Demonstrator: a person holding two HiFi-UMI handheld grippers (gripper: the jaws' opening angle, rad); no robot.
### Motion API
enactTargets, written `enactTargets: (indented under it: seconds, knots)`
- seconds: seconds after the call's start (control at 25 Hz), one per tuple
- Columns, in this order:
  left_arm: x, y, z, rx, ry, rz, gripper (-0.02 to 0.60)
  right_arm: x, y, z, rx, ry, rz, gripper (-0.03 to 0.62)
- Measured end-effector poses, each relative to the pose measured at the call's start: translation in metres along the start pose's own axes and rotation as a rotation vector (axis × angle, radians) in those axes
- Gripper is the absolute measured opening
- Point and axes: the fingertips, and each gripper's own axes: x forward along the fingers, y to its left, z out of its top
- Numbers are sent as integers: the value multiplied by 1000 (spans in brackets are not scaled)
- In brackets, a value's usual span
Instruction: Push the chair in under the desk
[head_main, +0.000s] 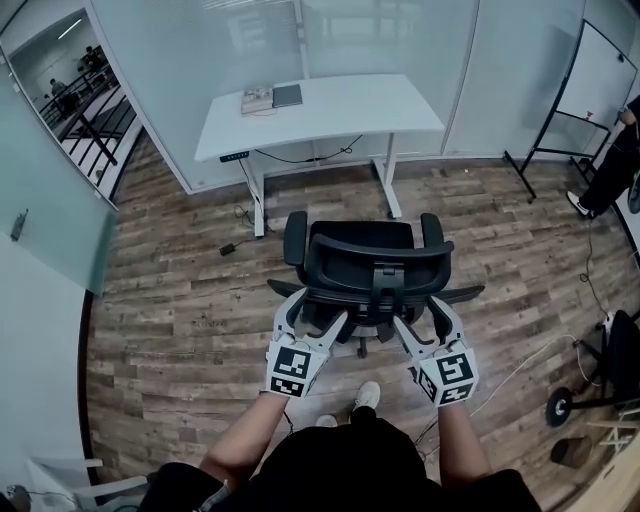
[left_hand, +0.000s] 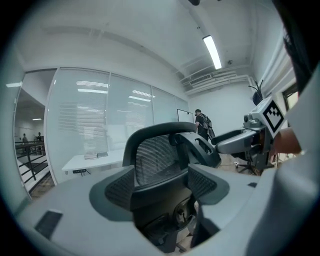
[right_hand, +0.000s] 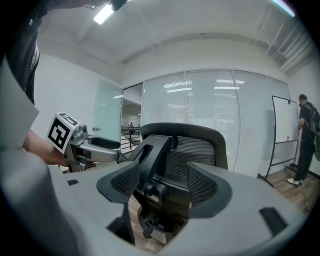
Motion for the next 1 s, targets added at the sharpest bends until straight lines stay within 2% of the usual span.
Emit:
enactTargets:
  seconds: [0.12,0.24,0.44,0.68,0.88,1.0]
  knots:
    - [4,11,0,-13,-6,32,327,4,-12,1,29,-10,-12,316]
    - [10,18,2,-30,-4,43,311,7,-15,2,58,-15,15,333]
    - [20,23,-1,-49,-1,56,295,3,-17,5,70,-49,28,300]
    - [25,33,-12,-70,13,109,276,5,-55,2,108,-56,-100,238]
    - [29,39,-11,-68,7,154,267,14,-70,-7,61,-29,-172,190]
    - [29,39,-12,-60,10,162,268,15,-71,-8,29,-20,-195,190]
